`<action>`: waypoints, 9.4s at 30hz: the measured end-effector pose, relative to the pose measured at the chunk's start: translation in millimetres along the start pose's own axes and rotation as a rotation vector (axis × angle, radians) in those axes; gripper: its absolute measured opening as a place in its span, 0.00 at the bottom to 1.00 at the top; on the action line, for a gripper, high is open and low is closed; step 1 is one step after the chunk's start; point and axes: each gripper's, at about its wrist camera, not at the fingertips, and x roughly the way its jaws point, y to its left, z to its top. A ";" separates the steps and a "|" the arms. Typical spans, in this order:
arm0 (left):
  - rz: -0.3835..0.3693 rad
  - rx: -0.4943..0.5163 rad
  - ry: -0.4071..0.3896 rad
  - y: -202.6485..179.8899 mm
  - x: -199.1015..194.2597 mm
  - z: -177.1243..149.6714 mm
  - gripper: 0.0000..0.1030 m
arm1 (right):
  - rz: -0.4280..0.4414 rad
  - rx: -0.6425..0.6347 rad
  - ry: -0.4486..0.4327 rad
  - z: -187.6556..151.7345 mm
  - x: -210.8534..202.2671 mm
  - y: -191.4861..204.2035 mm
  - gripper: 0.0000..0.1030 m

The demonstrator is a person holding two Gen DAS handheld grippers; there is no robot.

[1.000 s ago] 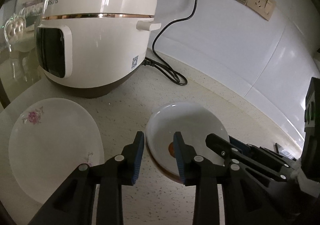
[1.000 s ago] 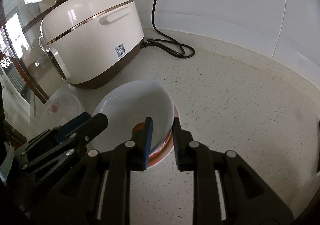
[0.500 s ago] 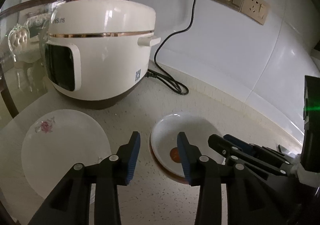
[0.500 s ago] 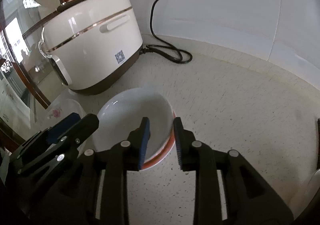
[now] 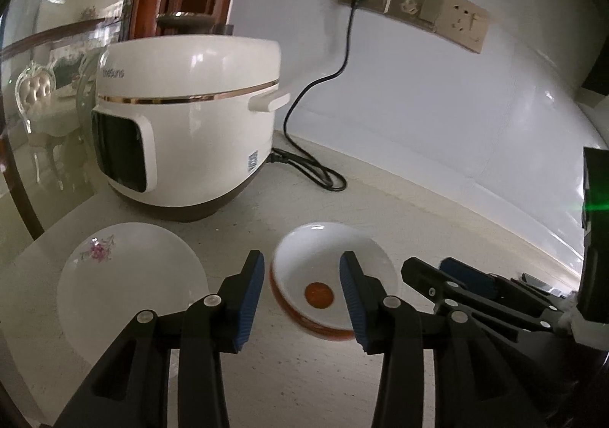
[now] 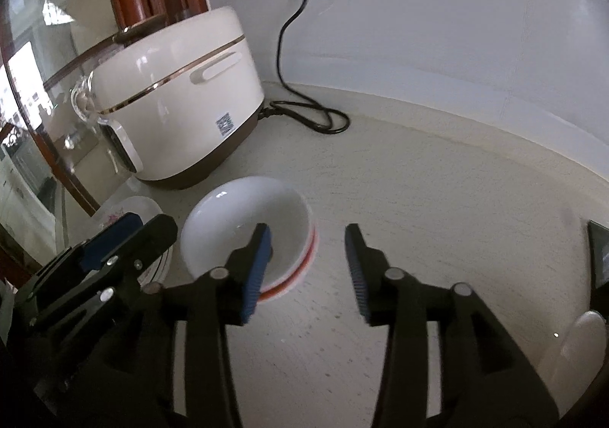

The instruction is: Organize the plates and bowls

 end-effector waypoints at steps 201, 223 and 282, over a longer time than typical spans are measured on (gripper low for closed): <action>-0.273 -0.257 0.502 73.3 41.3 58.8 0.44 | 0.349 0.194 0.306 18.3 72.6 0.9 0.43; -0.066 -0.385 0.482 193.1 2.3 47.2 0.45 | 0.460 0.096 0.480 -1.2 135.9 134.0 0.43; 0.358 -0.030 -0.052 86.8 -110.3 -82.0 1.00 | 0.144 -0.261 -0.199 -109.6 9.3 64.0 0.79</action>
